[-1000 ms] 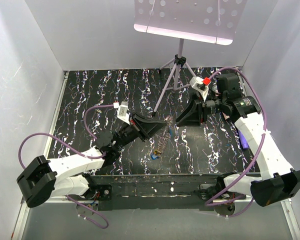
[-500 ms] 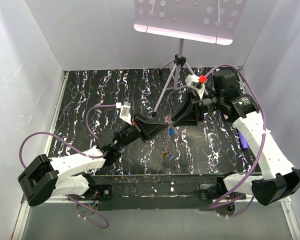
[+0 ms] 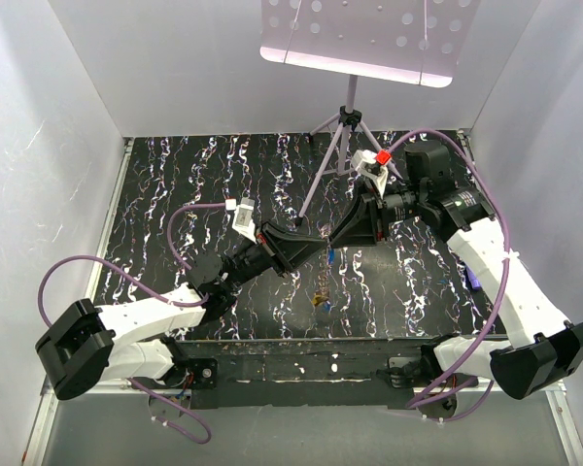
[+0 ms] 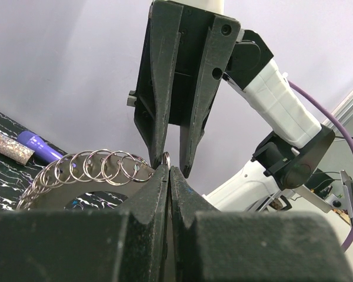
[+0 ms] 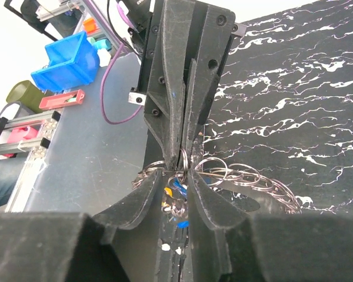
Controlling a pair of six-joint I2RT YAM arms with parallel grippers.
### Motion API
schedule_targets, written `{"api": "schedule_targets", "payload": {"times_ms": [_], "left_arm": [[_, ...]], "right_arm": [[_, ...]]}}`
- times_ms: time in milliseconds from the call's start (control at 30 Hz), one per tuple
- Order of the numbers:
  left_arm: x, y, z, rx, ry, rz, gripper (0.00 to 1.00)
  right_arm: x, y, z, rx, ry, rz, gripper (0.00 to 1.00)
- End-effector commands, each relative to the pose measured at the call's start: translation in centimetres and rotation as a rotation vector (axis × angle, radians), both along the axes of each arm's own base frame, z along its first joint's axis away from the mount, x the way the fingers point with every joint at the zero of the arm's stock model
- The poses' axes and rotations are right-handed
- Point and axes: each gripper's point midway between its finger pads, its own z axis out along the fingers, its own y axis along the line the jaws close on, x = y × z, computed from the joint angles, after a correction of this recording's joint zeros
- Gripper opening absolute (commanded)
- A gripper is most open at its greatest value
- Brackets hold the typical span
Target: Put the keys on the keyring
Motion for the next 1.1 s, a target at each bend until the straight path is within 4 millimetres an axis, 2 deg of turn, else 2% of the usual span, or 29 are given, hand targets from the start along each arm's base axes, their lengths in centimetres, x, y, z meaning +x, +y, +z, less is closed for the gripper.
{"api": "schedule_targets", "payload": {"times_ms": [0, 133, 333, 367, 500, 533, 667, 833, 1067], "left_arm": [[-0.7, 0.9, 3.2, -0.088, -0.063, 0.000, 0.00], [-0.6, 0.8, 3.1, -0.082, -0.060, 0.001, 0.00], [-0.8, 0.9, 2.7, -0.072, -0.040, -0.010, 0.00], [-0.8, 1.2, 2.5, -0.067, -0.031, -0.008, 0.04], [-1.0, 3.0, 2.4, -0.027, 0.009, -0.039, 0.48], [-1.1, 3.4, 2.1, 0.005, 0.026, -0.050, 0.55], [-1.5, 4.4, 1.5, 0.188, 0.087, -0.137, 0.64], [-2.8, 3.7, -0.6, 0.416, 0.151, -0.311, 0.68], [-2.0, 2.7, -1.2, 0.556, 0.146, -0.382, 0.67]], "right_arm": [[-0.1, 0.2, 0.4, 0.013, -0.022, 0.004, 0.27], [-0.2, 0.2, 0.4, 0.019, -0.010, 0.014, 0.03], [-0.4, 0.2, 0.4, 0.023, 0.010, 0.018, 0.01], [-0.4, 0.2, 0.3, 0.019, 0.013, 0.015, 0.01], [-0.7, 0.1, -0.5, 0.001, 0.047, 0.014, 0.01], [-0.9, 0.0, -0.6, 0.000, 0.059, 0.022, 0.01], [-1.6, -0.2, -1.3, -0.008, 0.113, 0.050, 0.01], [-2.0, -0.2, -1.6, -0.004, 0.158, 0.079, 0.01], [-1.9, -0.2, -2.4, -0.020, 0.189, 0.077, 0.01]]}}
